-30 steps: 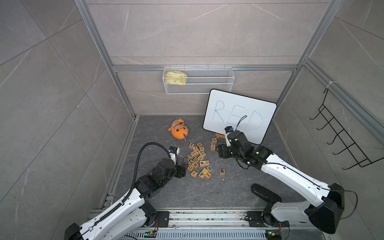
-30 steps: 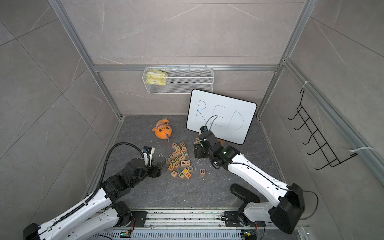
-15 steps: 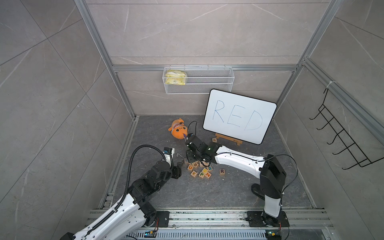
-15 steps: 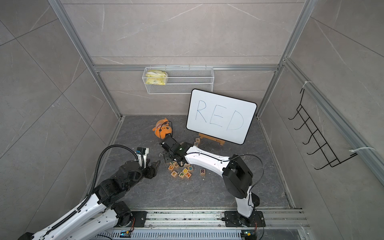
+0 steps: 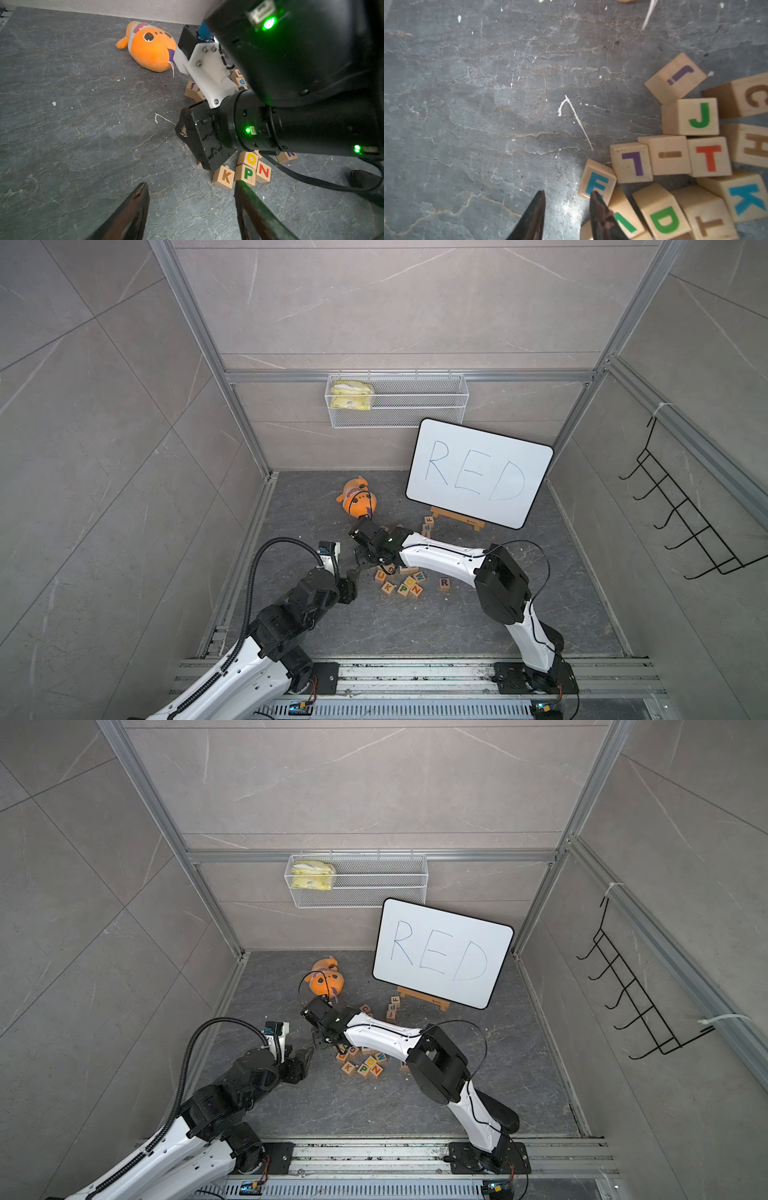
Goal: Assemble the uppercase word "red" with letter blocks
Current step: Pick up the letter block from the center of the board.
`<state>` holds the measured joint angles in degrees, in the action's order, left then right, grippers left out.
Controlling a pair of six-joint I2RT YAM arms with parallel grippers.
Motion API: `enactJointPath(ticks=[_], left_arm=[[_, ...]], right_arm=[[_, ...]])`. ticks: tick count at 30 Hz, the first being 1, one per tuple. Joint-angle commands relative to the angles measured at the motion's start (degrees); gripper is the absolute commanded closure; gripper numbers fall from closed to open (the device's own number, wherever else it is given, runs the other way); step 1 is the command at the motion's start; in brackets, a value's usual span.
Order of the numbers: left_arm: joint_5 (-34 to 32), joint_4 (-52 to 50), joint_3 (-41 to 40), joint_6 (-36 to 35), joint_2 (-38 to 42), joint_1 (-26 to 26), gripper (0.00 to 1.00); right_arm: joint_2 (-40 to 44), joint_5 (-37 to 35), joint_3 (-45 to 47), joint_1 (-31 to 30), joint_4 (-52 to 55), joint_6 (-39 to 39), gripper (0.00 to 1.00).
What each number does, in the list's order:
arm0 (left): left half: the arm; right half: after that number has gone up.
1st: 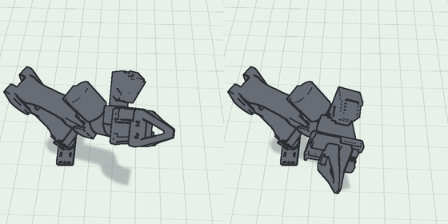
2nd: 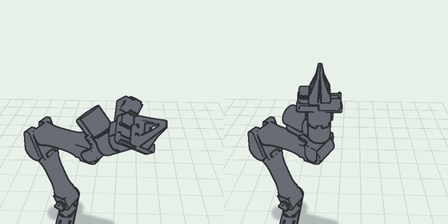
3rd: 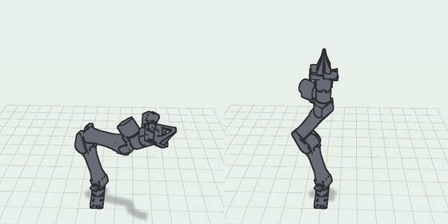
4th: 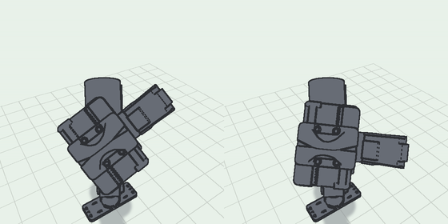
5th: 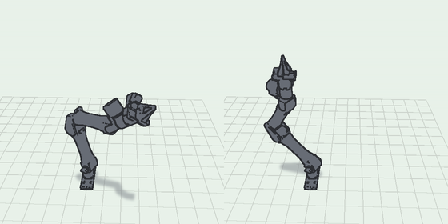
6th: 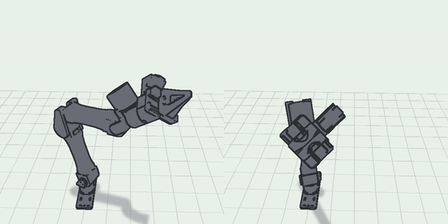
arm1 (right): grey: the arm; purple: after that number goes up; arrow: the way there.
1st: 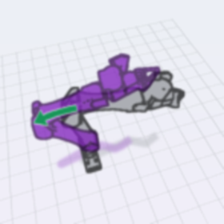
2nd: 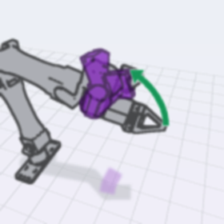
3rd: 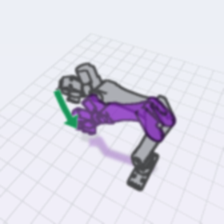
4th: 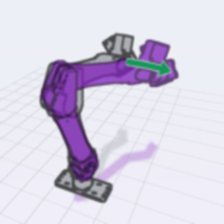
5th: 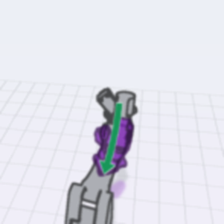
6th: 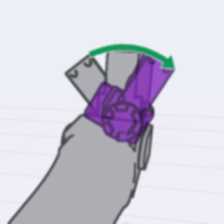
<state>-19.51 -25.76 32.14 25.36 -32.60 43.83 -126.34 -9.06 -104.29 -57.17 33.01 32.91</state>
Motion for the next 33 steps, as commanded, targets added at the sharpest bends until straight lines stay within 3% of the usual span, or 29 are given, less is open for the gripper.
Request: enactJointPath(ticks=[1, 11, 33], left_arm=[[-1.1, -0.5, 0.0, 0.6, 0.6, -0.2, 0.31], [-0.9, -0.7, 0.0, 0.8, 0.6, -0.2, 0.3], [-0.5, -0.8, -0.1, 1.0, 2.1, -0.1, 0.29]], right_arm=[[-1.9, -3.5, -2.1, -0.1, 3.6, 1.8, 0.6], [-5.3, -7.0, -4.6, -0.1, 7.1, 3.2, 0.6], [-10.9, -7.7, -10.8, -0.8, 10.7, 4.0, 0.61]])
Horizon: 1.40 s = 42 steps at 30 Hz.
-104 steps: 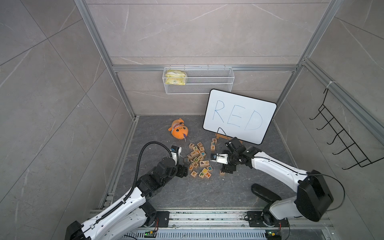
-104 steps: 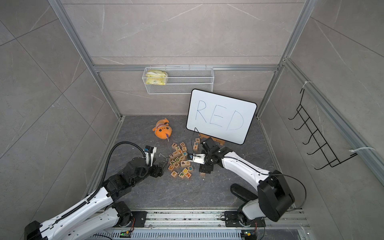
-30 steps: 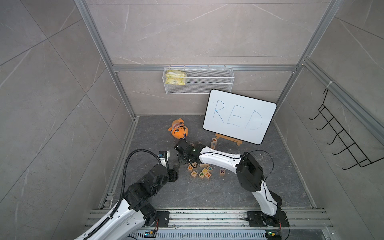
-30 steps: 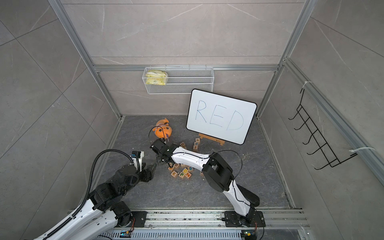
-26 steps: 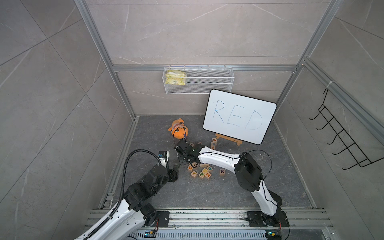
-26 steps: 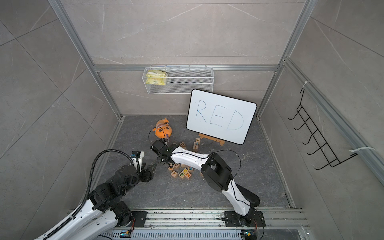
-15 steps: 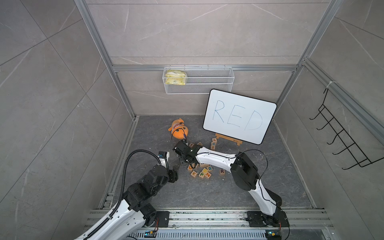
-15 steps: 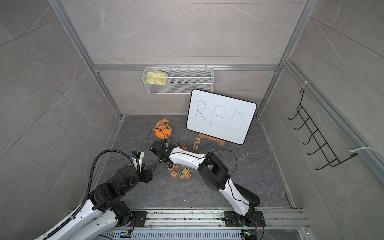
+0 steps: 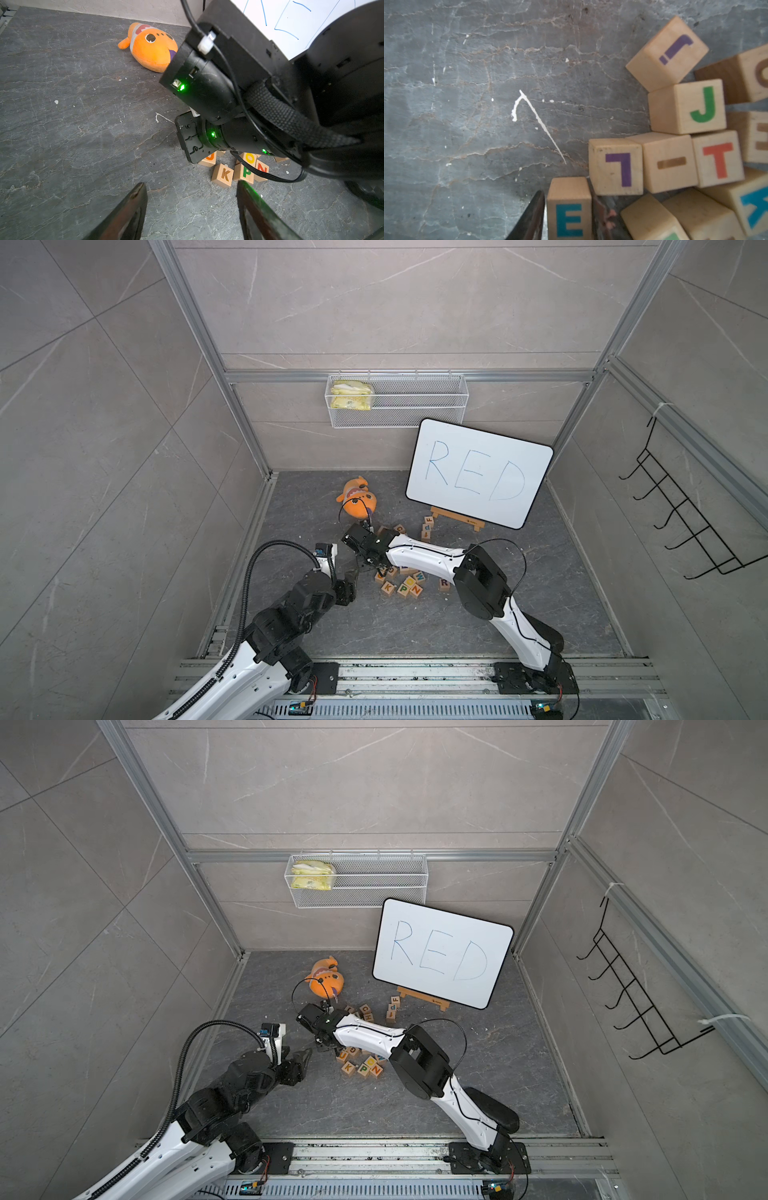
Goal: Assemble the uppercase word "red" with letter blocks
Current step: Pick up the letter block from the center of the board.
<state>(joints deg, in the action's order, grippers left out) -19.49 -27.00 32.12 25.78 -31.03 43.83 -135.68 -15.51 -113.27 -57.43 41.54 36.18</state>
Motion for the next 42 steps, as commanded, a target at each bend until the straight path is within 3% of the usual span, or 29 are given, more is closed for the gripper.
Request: enactJointPath(ticks=[1, 11, 19, 25, 29, 42], left_arm=[[-0.6, 0.5, -0.1, 0.6, 0.6, -0.2, 0.29], [-0.5, 0.6, -0.4, 0.6, 1.3, -0.2, 0.28], [1.4, 2.1, -1.2, 0.0, 2.8, -0.1, 0.28], [5.3, 4.9, -2.4, -1.2, 3.7, -0.2, 0.28], [9.0, 7.3, -2.9, -2.0, 2.9, -0.1, 0.28], [21.8, 15.2, -2.4, -2.6, -9.1, 0.0, 0.29]], right_arm=[[-1.7, -1.3, -2.1, -0.7, 2.4, 0.7, 0.62], [-1.0, 0.2, -2.7, -1.1, 2.4, 0.9, 0.73], [6.3, 2.8, 2.4, -1.2, -2.4, 0.8, 0.76], [19.8, 2.9, 13.5, -1.1, -10.3, 0.3, 0.77], [30.1, -0.9, 21.6, -0.8, -11.7, -0.9, 0.77], [64.3, -19.9, 47.1, 1.4, 3.3, 0.9, 0.76]])
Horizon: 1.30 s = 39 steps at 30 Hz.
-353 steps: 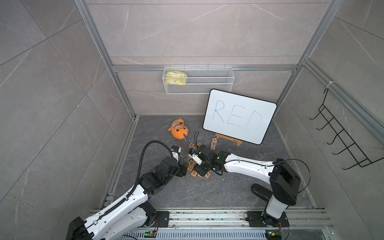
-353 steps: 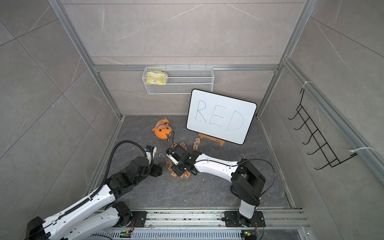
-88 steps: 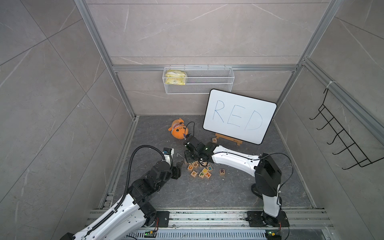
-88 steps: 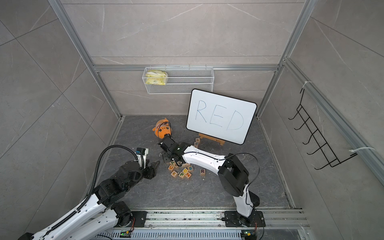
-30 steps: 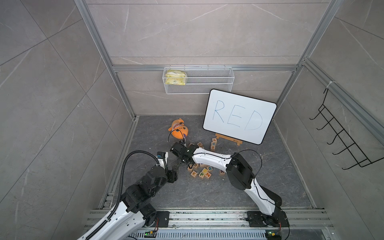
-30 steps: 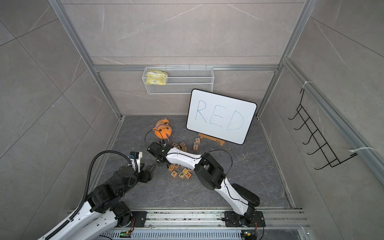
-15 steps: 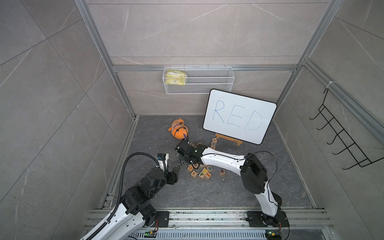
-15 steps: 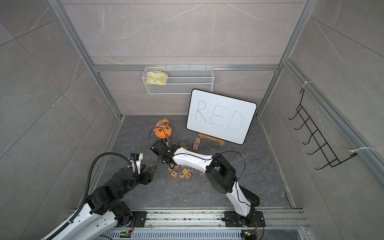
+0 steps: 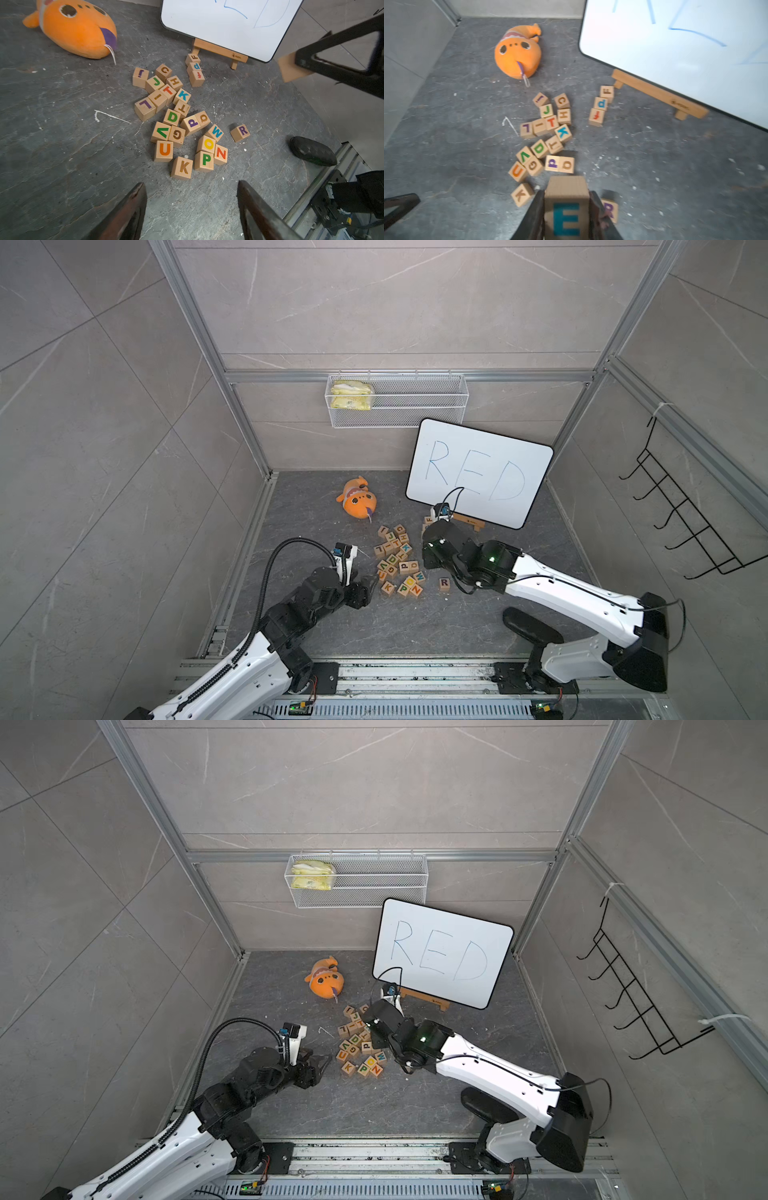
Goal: Assemble the uppercase word "red" with letter blocks
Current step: Pick up the letter block from the center of the board, then place the letter block at the center of the board.
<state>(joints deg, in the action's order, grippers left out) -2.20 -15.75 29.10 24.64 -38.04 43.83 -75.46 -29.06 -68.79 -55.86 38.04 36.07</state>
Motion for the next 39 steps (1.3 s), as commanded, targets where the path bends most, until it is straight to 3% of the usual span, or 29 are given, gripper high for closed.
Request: enactJointPath(ticks=[1, 8, 22, 39], left_arm=[[4.9, 4.0, 1.0, -1.5, -3.3, 0.2, 0.29], [5.6, 4.1, 1.9, -1.3, -6.7, 0.5, 0.29], [5.6, 4.4, 1.6, -1.2, -6.9, 0.6, 0.29], [5.1, 4.3, 1.6, -1.4, -7.3, 0.6, 0.29]], right_arm=[[6.1, -7.4, 4.0, -0.2, 8.4, 1.6, 0.76], [11.0, -8.2, 10.4, 1.5, 11.3, 4.9, 0.75], [0.1, 2.6, 23.8, 7.1, -2.8, 7.2, 0.75], [-8.3, 8.2, 26.7, 11.9, -13.2, 5.2, 0.74]])
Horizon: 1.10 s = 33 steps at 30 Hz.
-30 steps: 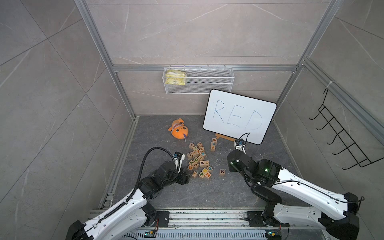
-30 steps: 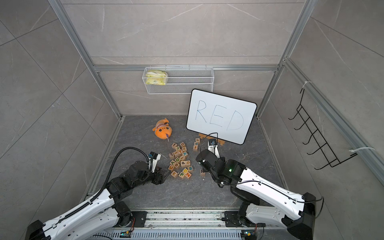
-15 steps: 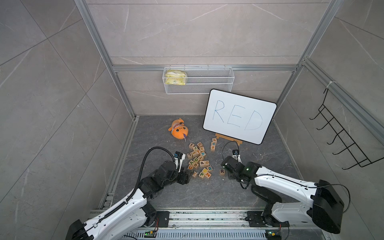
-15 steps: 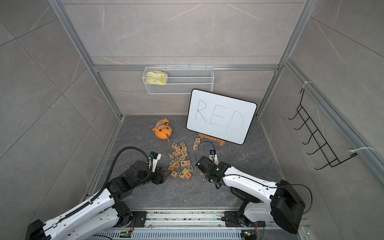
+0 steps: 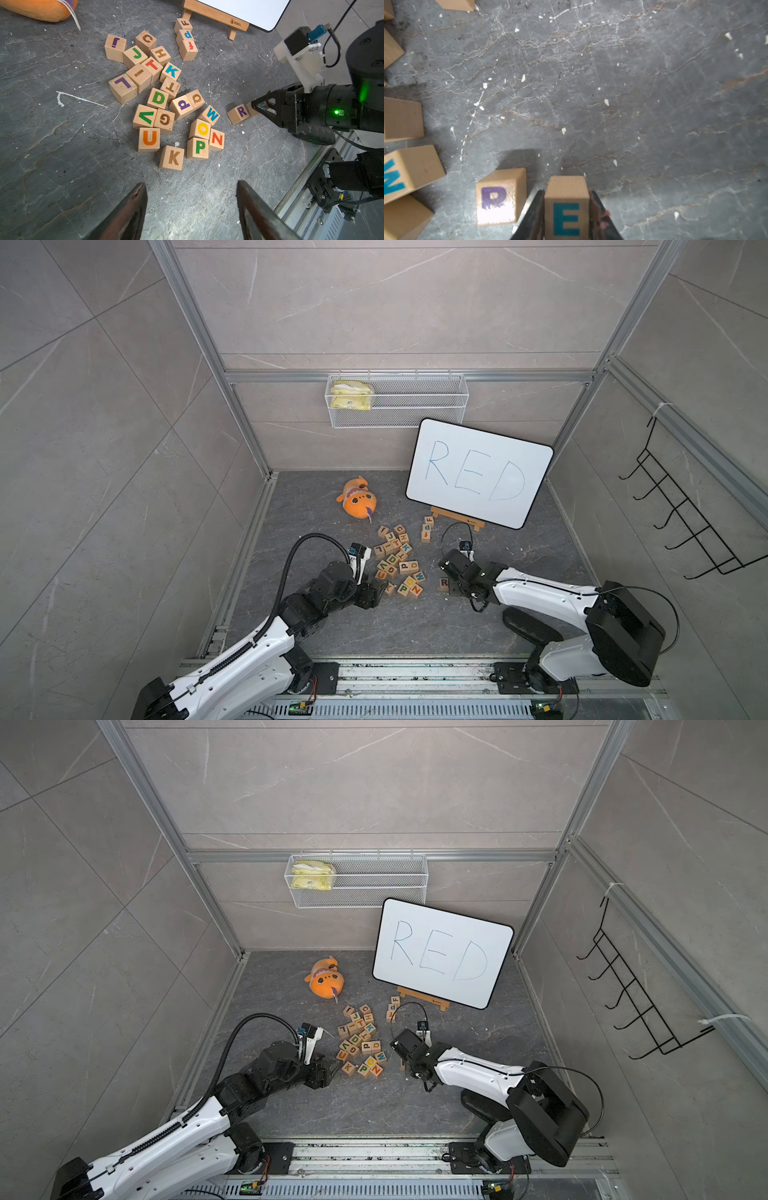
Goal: Assemble the uppercase word "red" with letter blocks
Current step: Place the letter block at the center of the board.
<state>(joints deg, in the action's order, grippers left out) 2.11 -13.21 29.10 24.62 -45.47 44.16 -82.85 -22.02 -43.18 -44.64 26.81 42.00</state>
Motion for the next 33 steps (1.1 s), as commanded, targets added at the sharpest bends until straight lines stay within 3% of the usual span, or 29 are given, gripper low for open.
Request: enactJointPath(ticks=[1, 33], left_arm=[[0.8, 1.9, 1.6, -1.3, 0.2, 0.3, 0.29], [0.7, 1.7, 1.7, -1.3, 0.3, 0.3, 0.29]], right_arm=[[-1.0, 1.5, 1.2, 0.8, -2.4, -1.0, 0.74], [-2.9, 3.4, 1.0, 2.1, -3.1, -1.4, 0.7]])
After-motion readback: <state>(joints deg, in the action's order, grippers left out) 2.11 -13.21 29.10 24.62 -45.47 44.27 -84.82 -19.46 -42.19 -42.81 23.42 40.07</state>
